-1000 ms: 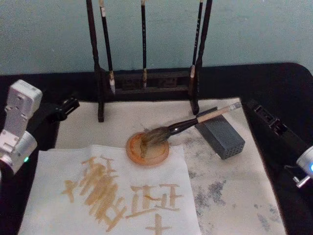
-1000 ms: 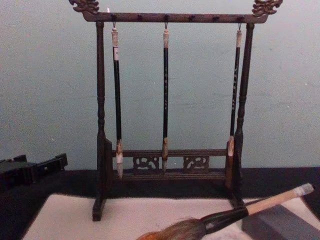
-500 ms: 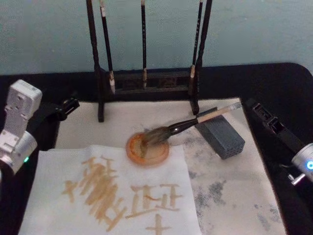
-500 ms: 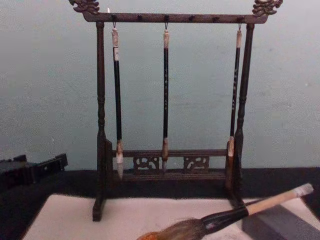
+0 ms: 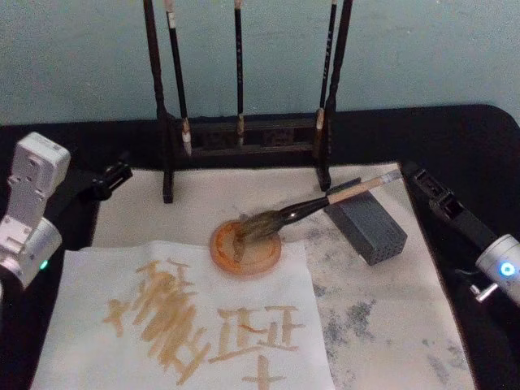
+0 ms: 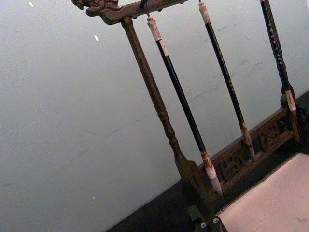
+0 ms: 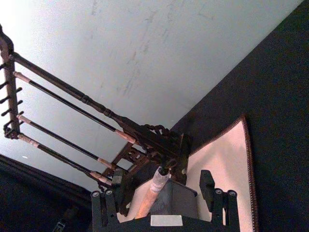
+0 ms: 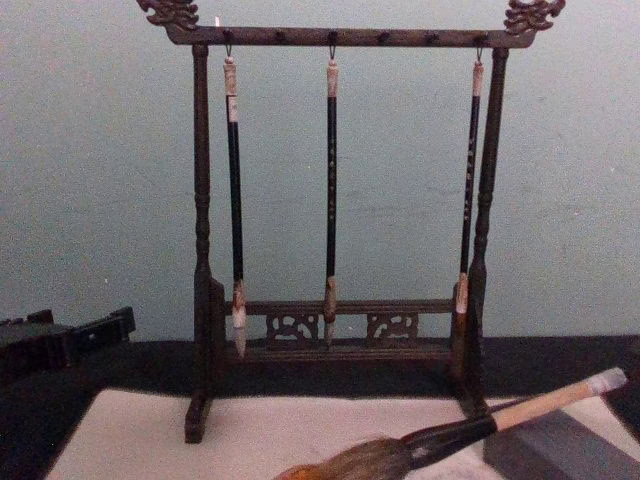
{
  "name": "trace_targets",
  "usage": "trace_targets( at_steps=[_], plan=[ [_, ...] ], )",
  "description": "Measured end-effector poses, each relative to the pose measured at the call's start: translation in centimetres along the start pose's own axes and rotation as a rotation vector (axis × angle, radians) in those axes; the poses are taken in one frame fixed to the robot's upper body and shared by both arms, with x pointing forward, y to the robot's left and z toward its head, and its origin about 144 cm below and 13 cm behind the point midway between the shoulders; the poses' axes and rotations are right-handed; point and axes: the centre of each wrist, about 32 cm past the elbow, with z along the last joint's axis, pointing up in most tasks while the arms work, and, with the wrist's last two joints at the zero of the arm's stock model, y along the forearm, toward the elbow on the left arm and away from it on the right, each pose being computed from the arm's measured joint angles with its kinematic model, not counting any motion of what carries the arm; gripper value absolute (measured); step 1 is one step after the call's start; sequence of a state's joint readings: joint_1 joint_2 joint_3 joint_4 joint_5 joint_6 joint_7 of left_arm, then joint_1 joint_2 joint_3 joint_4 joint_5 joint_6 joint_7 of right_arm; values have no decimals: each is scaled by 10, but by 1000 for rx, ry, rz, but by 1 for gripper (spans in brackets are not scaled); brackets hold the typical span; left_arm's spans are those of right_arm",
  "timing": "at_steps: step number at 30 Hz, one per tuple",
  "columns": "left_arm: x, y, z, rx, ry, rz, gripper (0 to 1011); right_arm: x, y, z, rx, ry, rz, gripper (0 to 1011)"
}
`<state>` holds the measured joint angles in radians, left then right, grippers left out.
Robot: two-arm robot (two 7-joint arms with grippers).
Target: Pick up the brush from the inkstone, write on the paper, then place the brush back to its original position.
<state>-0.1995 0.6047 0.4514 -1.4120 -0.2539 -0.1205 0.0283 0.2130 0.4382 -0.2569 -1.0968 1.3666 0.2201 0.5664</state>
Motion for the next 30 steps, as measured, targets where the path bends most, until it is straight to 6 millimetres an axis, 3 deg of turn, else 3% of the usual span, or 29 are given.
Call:
trace_targets(
  at_steps=[30],
  plan=[
    [0,0,0,0,0,0,1002,1,23,-7,-46,14,4,1008]
  ],
)
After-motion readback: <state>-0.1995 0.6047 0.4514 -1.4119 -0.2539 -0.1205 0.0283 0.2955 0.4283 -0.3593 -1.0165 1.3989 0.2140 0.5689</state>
